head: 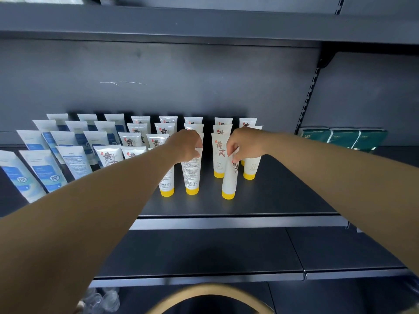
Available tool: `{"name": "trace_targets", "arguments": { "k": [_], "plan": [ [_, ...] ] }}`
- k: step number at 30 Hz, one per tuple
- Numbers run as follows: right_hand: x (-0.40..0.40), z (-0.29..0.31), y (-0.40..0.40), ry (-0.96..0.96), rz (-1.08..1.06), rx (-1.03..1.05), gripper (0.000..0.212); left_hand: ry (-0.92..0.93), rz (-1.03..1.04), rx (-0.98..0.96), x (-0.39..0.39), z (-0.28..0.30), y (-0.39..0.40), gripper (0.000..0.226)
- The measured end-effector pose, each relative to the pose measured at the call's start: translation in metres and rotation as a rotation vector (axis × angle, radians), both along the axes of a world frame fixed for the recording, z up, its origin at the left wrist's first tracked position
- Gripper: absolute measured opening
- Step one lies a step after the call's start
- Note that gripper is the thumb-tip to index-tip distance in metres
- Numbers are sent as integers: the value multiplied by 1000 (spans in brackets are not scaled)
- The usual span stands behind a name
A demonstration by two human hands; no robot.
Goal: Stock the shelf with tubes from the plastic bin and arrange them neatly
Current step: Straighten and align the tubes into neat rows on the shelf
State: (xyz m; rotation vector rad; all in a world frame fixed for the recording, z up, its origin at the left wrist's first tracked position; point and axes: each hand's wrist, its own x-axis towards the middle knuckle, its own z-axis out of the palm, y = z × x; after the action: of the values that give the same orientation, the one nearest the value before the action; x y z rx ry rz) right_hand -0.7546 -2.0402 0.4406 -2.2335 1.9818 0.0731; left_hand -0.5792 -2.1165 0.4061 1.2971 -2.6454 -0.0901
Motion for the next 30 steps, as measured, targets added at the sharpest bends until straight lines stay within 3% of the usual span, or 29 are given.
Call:
{"name": "trace_targets", "arguments": {
  "k": [5,24,30],
  "plan": [
    [-3,-7,4,85,15,30,8,-22,-5,8,-1,2,0,31],
    [-49,-8,14,158,-166,26,29,-16,79,87,-18,10,12,38],
    [-49,-11,13,157,-182,7,33,-12,124,128,-31,10,14,14]
  ]
}}
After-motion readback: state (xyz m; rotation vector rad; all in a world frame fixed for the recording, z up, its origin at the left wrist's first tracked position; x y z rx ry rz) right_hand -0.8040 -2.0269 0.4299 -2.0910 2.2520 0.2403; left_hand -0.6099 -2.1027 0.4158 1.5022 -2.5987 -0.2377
